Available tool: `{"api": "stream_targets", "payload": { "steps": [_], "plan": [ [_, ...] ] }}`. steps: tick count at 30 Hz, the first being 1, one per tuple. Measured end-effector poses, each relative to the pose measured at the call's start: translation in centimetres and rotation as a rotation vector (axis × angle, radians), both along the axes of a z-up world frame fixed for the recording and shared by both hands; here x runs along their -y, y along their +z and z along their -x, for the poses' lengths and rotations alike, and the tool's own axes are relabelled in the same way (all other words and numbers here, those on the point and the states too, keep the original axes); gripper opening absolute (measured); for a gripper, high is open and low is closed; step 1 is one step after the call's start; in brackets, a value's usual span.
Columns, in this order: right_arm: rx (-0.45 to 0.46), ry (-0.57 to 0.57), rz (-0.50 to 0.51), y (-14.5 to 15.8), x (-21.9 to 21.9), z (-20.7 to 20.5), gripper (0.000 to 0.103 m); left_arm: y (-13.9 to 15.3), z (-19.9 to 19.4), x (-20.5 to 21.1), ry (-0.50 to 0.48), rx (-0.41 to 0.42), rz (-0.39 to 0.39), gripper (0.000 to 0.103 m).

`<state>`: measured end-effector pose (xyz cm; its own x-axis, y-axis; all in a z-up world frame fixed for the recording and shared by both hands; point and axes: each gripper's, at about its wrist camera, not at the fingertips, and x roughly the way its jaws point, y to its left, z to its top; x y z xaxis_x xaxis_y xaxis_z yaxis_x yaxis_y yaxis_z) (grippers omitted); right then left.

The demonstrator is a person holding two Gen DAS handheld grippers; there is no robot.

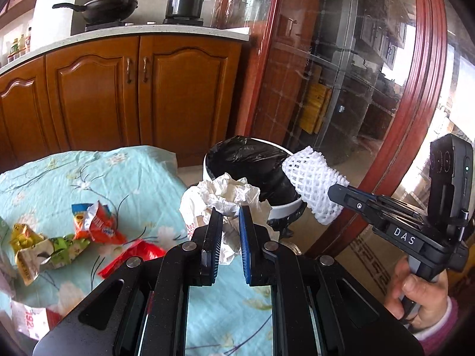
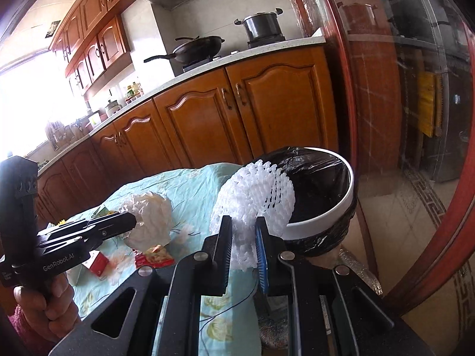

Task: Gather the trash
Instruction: 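Carry both items over the black-lined bin and open both tools to drop them, then grasp the green drink pouch with the left tool while the right tool grasps the red snack bag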

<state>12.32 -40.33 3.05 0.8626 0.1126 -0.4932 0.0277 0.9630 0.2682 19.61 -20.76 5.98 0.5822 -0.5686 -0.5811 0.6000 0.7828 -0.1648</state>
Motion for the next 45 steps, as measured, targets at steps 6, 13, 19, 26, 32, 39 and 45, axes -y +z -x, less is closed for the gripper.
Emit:
{"api": "stream_targets", "payload": {
  "steps": [6, 13, 19, 26, 32, 39, 45],
  "plan": [
    [-0.029, -0.023, 0.042, 0.3, 2.2, -3.4, 0.015, 0.2, -4.3, 4.5, -0.025, -0.023, -0.020, 0.011],
    [-0.103, -0.033, 0.053, -0.6, 4.3, -7.4, 0.016, -1.4, -9.2, 8.0, -0.037, -0.116, -0.031, 0.011],
    [-0.144, -0.017, 0.077, -1.5, 4.6, -9.4, 0.016, -2.2, -10.4, 9.2, -0.038, -0.123, -0.062, 0.011],
    [-0.192, -0.038, 0.098, -2.5, 4.9, -10.4, 0.026, -3.7, -11.3, 10.0, -0.059, -0.176, -0.097, 0.017],
    [-0.176, -0.046, 0.074, -2.3, 5.3, -9.7, 0.042, -3.8, -11.0, 9.4, -0.053, -0.191, -0.071, 0.039],
    [-0.136, -0.061, 0.032, -1.5, 5.1, -7.6, 0.044, -2.5, -9.5, 6.1, -0.002, -0.187, -0.004, 0.039],
    [-0.093, -0.039, -0.019, -1.2, 3.1, -5.1, 0.062, -2.2, -6.6, 1.0, 0.092, -0.156, 0.019, 0.040]
  ]
}}
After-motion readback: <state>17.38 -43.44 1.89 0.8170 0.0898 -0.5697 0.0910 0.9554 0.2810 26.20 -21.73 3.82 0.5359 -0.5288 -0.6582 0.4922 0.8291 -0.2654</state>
